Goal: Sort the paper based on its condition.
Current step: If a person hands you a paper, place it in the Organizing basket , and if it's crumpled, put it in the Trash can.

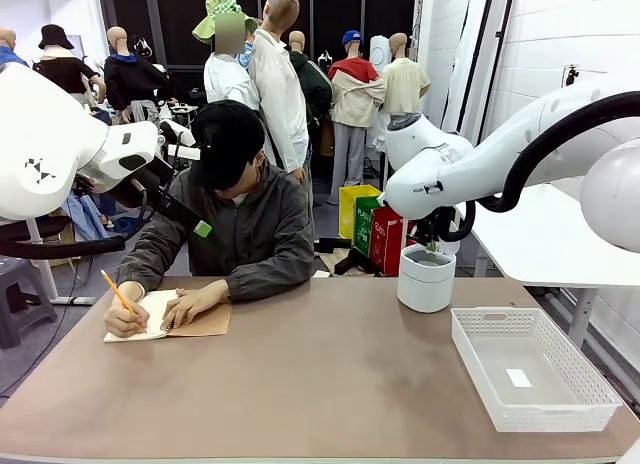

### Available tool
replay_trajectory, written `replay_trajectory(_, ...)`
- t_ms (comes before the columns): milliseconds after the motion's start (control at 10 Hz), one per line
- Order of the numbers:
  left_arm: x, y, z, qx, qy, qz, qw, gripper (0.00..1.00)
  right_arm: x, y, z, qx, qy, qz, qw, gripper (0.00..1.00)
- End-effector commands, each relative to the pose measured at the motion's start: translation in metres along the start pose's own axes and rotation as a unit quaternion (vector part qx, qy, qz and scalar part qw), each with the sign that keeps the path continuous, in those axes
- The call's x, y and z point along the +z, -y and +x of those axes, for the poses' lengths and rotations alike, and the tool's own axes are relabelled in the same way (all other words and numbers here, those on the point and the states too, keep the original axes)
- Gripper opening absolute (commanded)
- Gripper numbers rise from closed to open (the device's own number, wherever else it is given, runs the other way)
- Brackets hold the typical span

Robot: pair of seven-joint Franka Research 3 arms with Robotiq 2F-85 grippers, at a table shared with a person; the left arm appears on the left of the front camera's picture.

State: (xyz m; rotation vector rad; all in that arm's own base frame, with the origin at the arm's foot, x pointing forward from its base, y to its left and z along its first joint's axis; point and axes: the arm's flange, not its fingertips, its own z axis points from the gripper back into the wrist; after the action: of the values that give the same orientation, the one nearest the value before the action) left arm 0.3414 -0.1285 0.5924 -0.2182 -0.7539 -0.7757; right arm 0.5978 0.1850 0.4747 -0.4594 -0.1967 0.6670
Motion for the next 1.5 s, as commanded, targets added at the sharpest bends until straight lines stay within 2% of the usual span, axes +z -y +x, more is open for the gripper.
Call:
replay_trajectory(0, 0.001, -0.002, 0.001, 0.001, -0.001, -0.003, 1.0, 1.0, -0.006, 0.0, 0.014, -0.012, -0.009, -0.017, 1.0, 0.21)
replay_trajectory(600, 0.001, -0.002, 0.001, 0.001, -0.001, -0.003, 1.0, 1.0, -0.022, 0.009, 0.026, -0.029, -0.016, -0.035, 0.999, 0.21)
replay_trajectory(700, 0.001, -0.002, 0.001, 0.001, -0.001, -0.003, 1.0, 1.0, -0.024, 0.009, 0.028, -0.032, -0.017, -0.039, 0.999, 0.25)
replay_trajectory(800, 0.001, -0.002, 0.001, 0.001, -0.001, -0.003, 1.0, 1.0, -0.027, 0.01, 0.029, -0.037, -0.015, -0.038, 0.998, 0.41)
replay_trajectory(1100, 0.001, -0.002, 0.001, 0.001, -0.001, -0.003, 1.0, 1.0, -0.025, 0.012, 0.034, -0.041, -0.015, -0.037, 0.998, 1.0)
replay_trajectory(1400, 0.001, -0.002, 0.001, 0.001, -0.001, -0.003, 1.0, 1.0, -0.021, 0.011, 0.032, -0.043, -0.013, -0.032, 0.998, 1.0)
